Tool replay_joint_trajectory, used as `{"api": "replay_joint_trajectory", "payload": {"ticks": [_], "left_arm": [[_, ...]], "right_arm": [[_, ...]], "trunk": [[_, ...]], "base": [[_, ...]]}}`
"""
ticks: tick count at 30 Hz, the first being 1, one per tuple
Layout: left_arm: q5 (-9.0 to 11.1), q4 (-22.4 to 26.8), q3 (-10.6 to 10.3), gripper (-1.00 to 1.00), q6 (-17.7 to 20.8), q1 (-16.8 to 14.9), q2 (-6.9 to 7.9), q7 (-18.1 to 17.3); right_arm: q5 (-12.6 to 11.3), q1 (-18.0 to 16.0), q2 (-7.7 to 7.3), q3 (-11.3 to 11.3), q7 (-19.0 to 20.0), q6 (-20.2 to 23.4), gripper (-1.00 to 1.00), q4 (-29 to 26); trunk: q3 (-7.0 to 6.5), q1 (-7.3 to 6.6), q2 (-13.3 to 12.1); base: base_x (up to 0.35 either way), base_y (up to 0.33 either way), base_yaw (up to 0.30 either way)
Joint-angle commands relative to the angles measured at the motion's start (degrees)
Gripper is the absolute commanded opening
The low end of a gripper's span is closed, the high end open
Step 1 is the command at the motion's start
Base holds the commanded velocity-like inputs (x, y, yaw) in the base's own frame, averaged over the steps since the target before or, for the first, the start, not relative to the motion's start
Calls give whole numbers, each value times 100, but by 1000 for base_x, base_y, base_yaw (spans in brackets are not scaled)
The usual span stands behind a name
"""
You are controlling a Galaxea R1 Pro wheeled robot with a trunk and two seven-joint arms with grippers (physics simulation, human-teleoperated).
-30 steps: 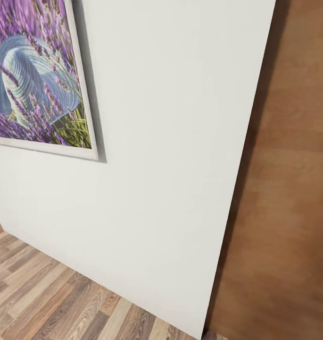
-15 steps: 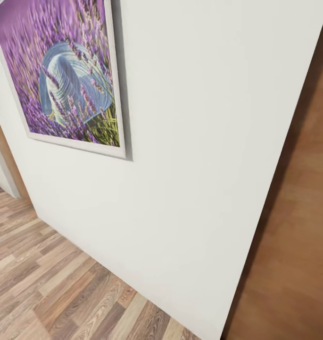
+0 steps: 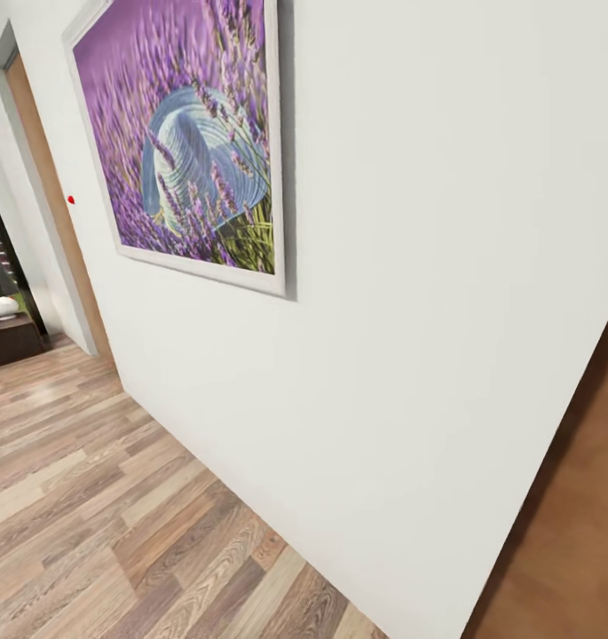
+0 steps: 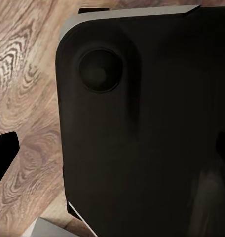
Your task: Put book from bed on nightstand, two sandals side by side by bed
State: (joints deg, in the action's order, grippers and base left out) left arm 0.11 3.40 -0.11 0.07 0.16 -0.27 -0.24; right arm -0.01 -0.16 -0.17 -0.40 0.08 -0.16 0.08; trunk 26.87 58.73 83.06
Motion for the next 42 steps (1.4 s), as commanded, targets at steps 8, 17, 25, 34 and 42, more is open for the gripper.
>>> {"api": "replay_joint_trajectory", "payload": {"ticks": [8, 17, 25, 34, 42], "left_arm": [[-8, 3, -5, 100, -60, 2, 1, -2], [-11, 3, -6, 100, -68, 2, 1, -2], [-11, 11, 1, 100, -70, 2, 1, -2], [-13, 12, -1, 100, -205, 2, 4, -2], [-14, 4, 2, 100, -754, 2, 4, -2]], "right_arm": [[-8, -2, 0, -3, 1, -2, 100, 2], [-8, -2, -8, 4, 1, -2, 100, 1], [-8, -2, -5, 3, 2, -2, 100, 2], [-8, -2, -12, 7, 4, -2, 100, 3], [-8, -2, -12, 7, 4, -2, 100, 1]], "trunk": [[4, 0, 2], [4, 0, 2], [4, 0, 2], [4, 0, 2], [4, 0, 2]], "base": [[0, 0, 294], [0, 0, 294], [0, 0, 294], [0, 0, 294], [0, 0, 294]]}}
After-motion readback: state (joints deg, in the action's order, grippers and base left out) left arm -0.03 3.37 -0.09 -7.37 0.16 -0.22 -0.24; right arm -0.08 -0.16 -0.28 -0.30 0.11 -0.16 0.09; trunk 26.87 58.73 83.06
